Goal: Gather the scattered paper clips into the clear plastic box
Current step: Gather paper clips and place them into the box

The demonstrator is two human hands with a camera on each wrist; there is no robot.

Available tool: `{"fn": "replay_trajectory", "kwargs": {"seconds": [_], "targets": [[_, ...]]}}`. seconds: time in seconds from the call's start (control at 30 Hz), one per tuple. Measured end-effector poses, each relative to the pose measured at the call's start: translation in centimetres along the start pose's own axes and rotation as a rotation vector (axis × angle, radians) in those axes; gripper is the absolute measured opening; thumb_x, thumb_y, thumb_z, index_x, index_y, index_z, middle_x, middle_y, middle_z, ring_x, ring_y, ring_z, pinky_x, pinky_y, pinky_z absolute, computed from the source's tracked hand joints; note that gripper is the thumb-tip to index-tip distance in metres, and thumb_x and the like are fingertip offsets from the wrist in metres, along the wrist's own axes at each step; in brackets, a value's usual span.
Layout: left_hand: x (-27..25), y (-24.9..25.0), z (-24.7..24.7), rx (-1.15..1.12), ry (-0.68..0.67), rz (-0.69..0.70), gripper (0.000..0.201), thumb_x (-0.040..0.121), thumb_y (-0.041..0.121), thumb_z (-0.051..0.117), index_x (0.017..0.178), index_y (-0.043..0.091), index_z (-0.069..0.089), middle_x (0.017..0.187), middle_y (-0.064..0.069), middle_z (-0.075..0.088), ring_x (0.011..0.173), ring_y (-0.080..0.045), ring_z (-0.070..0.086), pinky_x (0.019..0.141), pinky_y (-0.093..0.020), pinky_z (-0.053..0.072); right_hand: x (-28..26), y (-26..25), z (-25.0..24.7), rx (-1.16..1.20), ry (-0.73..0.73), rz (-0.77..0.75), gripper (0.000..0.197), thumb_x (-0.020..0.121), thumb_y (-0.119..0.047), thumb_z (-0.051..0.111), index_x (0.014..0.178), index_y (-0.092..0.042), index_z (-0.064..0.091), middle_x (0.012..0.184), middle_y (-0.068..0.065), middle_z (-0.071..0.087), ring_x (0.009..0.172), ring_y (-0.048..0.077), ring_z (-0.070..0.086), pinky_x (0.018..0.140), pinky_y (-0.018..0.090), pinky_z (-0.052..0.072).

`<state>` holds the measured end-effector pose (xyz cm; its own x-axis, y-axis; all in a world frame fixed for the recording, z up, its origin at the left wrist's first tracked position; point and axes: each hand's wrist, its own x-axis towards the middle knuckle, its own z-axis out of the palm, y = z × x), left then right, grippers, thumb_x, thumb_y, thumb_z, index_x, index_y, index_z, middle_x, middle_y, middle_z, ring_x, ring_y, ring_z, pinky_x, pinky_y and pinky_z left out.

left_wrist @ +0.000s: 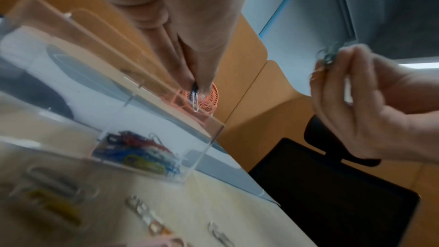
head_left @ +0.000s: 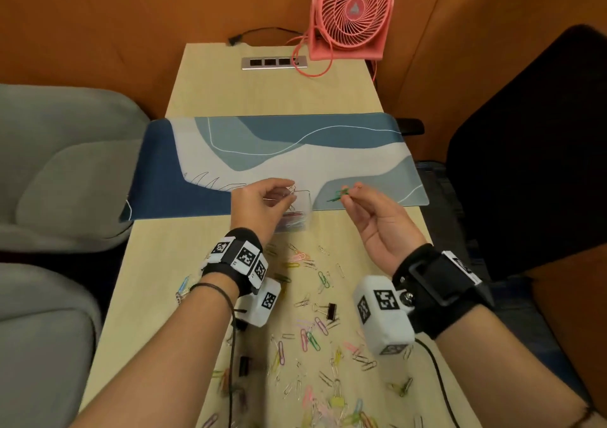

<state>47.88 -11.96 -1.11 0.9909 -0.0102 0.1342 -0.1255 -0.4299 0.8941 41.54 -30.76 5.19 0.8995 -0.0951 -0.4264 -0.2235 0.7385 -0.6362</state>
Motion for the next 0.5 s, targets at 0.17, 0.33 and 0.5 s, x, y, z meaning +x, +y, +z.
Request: {"fn": "replay_trajectory", "kwargs": {"seconds": [0.17,0.33,0.5], "targets": [[-0.3,-1.3,0.6,0.051,-0.015,0.043,0.016,0.079,0.015,0.080,0.094,0.019,0.077,0.083,0.009,0.073,0.075,-0.004,0.068,0.080,-0.028,0.058,2.2,1.7,-0.1,-0.114,0.033,0.010,0.027,0.084,0.005,0.063,0.110,0.007,0.058,0.094,0.017,0.065,0.076,0.019,0.068,0.074,0.021,0.058],[-0.9,-1.6,0.2,0.123,0.009,0.236,0.011,0.087,0.018,0.072,0.096,0.014,0.078,0.090,0.006,0.073,0.081,-0.002,0.065,0.081,-0.025,0.055,5.2,3.0,1.3,-0.491,0.075,-0.068,0.010,0.083,0.005,0.066,0.091,-0.001,0.069,0.090,0.016,0.070,0.077,0.021,0.072,0.074,0.023,0.058],[-2.4,-2.0,-1.5,0.114,0.144,0.222,0.015,0.090,0.015,0.067,0.103,0.015,0.075,0.093,0.005,0.068,0.083,-0.005,0.062,0.082,-0.026,0.053,7.1,4.3,2.0,-0.991,0.069,-0.219,0.014,0.074,-0.002,0.072,0.075,-0.015,0.074,0.073,0.010,0.074,0.068,0.023,0.073,0.078,0.036,0.060]]}}
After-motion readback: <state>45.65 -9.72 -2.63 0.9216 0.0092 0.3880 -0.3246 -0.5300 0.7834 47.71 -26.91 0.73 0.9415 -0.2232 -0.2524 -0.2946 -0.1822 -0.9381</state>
